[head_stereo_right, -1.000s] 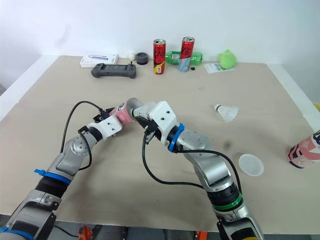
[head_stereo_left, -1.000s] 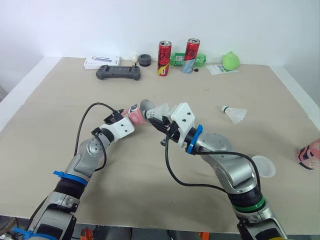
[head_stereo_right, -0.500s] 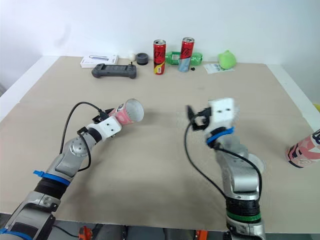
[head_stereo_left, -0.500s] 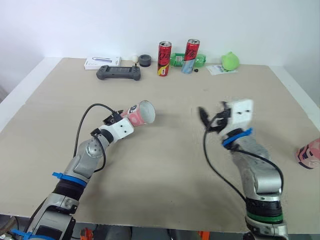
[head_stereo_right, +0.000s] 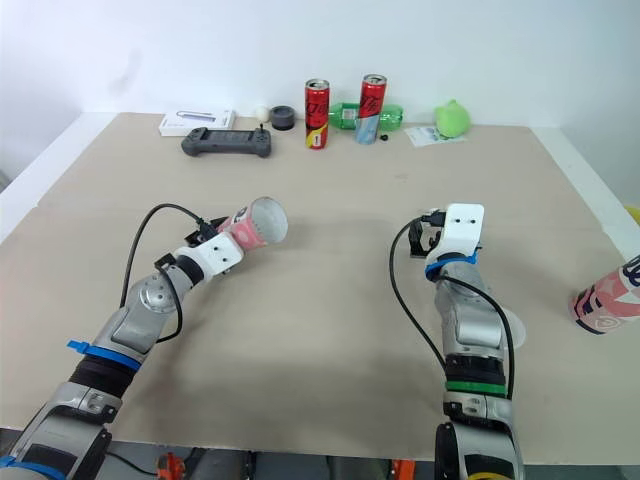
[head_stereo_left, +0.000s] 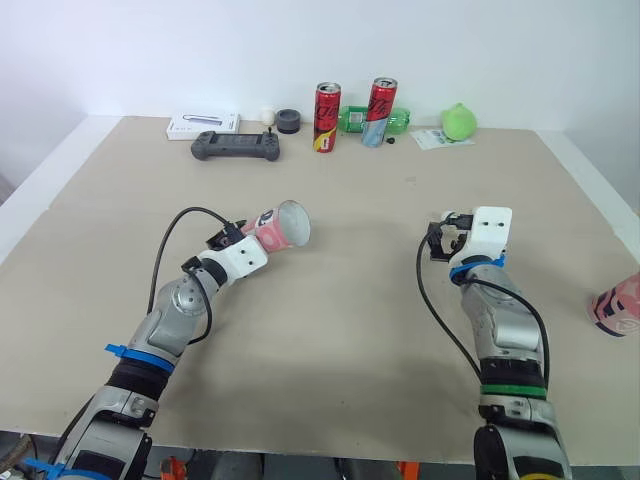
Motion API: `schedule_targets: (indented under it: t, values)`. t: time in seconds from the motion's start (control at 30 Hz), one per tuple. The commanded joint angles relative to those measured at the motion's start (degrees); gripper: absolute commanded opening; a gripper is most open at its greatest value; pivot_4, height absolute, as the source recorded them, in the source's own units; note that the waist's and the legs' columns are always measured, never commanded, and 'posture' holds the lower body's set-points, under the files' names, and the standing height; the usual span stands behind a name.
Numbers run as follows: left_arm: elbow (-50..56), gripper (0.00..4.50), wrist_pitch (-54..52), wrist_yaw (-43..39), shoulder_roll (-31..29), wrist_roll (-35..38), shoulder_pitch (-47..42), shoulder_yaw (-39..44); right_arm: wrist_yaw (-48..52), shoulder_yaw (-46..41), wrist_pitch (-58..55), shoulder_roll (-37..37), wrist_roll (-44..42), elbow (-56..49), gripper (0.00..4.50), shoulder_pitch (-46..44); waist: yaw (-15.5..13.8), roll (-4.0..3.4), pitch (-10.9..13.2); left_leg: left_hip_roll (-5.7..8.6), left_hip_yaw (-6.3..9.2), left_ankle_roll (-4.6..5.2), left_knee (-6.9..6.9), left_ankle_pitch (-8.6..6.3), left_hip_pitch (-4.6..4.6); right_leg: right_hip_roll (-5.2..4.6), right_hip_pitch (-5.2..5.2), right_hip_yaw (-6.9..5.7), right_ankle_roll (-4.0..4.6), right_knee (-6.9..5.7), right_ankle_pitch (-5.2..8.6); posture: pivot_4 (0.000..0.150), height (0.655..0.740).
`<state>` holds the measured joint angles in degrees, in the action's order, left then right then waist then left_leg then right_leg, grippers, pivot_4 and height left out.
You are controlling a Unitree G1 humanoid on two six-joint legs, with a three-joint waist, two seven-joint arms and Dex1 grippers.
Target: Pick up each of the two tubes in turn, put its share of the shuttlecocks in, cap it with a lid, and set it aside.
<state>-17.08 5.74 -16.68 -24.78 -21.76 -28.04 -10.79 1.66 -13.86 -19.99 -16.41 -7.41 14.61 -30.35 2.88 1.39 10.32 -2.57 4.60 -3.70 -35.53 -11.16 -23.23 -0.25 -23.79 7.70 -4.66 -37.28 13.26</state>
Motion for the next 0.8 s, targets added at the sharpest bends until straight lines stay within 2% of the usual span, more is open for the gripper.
schedule_targets:
  t: [0.03,0.1,0.2,0.23,0.33,0.4,0.53,0.67,0.8]
  values:
    - [1.15,2.94,-0.48,-0.01,-0.03,0.45,-0.13,0.41,-1.16,-1.89,3.64,-0.24,-0.43,3.38,3.11,-2.63,0.02,0.0,0.0,0.0,0.0,0.0,0.0,0.0,0.0,0.0,0.0,0.0,0.0,0.0,0.0,0.15,0.74]
    - [1.24,2.94,-0.55,0.09,-0.14,0.45,-0.15,0.58,-1.24,-1.84,4.61,-0.47,-0.53,4.49,2.16,-2.93,0.05,0.0,0.0,0.0,0.0,0.0,0.01,0.0,0.0,0.0,0.0,0.0,0.0,0.0,0.0,0.15,0.74]
    - [1.33,2.94,-0.58,0.18,-0.18,0.44,-0.12,0.65,-1.19,-1.72,5.36,-0.57,-0.68,4.66,0.39,-2.72,0.07,0.0,0.0,0.0,0.0,0.0,0.01,0.0,0.0,0.0,0.0,0.0,0.0,0.0,0.0,0.15,0.74]
    - [1.33,2.94,-0.58,0.18,-0.17,0.45,-0.12,0.65,-0.92,-1.68,5.63,-0.57,-0.83,4.25,0.06,-2.44,0.07,0.0,0.0,0.0,0.0,0.0,0.01,0.0,0.0,0.0,0.0,0.0,0.0,0.0,0.0,0.15,0.74]
    - [1.52,2.94,-0.59,0.22,-0.18,0.45,0.0,0.67,2.61,-1.29,6.63,-0.63,-2.77,0.19,0.06,-0.76,0.07,0.0,0.0,0.0,0.0,0.0,0.01,0.0,0.0,0.0,0.0,0.0,0.0,0.0,0.0,0.15,0.74]
    - [1.46,2.94,-0.58,0.19,-0.19,0.46,-0.04,0.66,8.37,-0.17,5.29,-0.82,-6.17,-3.98,0.06,0.6,0.07,-0.01,0.0,0.0,0.01,0.0,0.02,0.0,-0.01,0.0,-0.01,0.0,-0.02,0.0,0.01,0.15,0.74]
    - [1.08,2.94,-0.42,0.0,-0.2,0.49,-0.28,0.51,25.92,7.84,1.49,-4.52,-14.7,-23.44,0.06,4.9,0.09,-0.12,0.08,0.0,0.02,0.0,0.04,0.0,-0.03,0.01,-0.01,0.01,-0.1,0.0,0.06,0.15,0.74]
    - [0.67,2.94,-0.27,-0.1,-0.13,0.52,-0.59,0.34,32.28,14.35,-4.33,-8.84,-16.14,-32.73,0.06,5.4,0.24,-0.12,0.07,-0.01,0.07,0.0,0.04,0.0,-0.02,0.02,0.0,-0.03,-0.13,0.0,0.08,0.15,0.74]
    - [0.46,2.94,-0.2,-0.02,0.01,0.5,-0.79,0.24,33.41,19.67,-6.61,-9.94,-13.75,-35.4,0.06,3.67,0.19,-0.11,0.07,0.0,0.07,-0.01,-0.03,0.0,-0.02,0.02,0.01,-0.03,-0.11,0.0,0.06,0.15,0.74]
